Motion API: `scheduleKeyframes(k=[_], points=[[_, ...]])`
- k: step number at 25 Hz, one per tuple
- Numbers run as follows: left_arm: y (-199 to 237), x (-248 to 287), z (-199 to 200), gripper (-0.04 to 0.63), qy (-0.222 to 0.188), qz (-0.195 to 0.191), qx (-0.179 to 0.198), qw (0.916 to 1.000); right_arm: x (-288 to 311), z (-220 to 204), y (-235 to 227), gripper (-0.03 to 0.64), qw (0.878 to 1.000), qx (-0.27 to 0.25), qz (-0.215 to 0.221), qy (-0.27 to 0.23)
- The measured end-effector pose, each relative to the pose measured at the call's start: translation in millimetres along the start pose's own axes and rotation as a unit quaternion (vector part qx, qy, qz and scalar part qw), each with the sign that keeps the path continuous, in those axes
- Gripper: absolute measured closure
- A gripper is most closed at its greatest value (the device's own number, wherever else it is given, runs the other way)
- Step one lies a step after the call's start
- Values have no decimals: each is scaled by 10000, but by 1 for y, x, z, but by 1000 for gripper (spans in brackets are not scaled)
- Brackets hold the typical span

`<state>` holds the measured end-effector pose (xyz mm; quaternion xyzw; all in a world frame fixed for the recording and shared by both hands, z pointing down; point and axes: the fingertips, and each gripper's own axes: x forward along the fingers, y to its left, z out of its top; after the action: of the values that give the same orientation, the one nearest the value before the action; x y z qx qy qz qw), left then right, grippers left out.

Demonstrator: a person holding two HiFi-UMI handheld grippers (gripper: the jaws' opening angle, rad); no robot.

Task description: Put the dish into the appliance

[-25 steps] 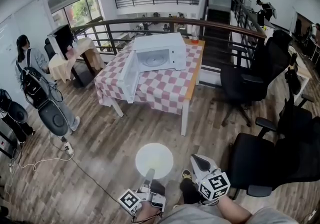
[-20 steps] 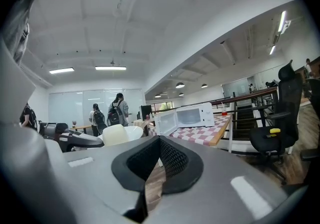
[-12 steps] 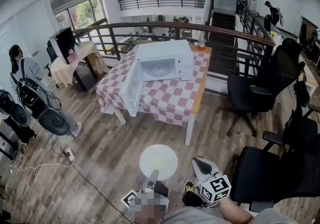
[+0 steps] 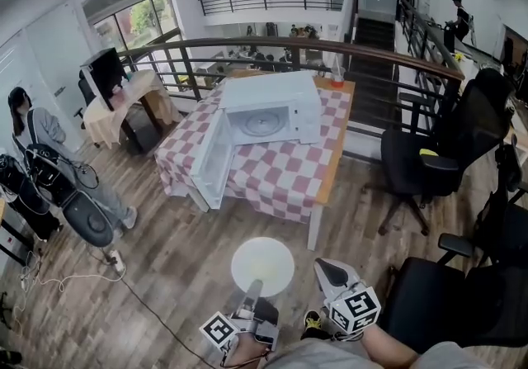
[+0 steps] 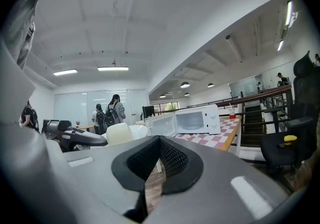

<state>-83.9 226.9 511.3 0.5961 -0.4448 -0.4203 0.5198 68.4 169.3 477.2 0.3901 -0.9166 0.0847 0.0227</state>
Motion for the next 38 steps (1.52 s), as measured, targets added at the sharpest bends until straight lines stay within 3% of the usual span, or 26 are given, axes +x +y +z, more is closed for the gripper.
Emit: scheduleKeyframes(k=[13, 38], points=[[5, 71, -6, 571, -112, 105, -69, 9999, 37, 14, -69, 618, 9999, 83, 26, -85], [7, 98, -10, 572, -248, 189, -57, 9995, 54, 14, -94, 618, 9998, 132, 136, -110]])
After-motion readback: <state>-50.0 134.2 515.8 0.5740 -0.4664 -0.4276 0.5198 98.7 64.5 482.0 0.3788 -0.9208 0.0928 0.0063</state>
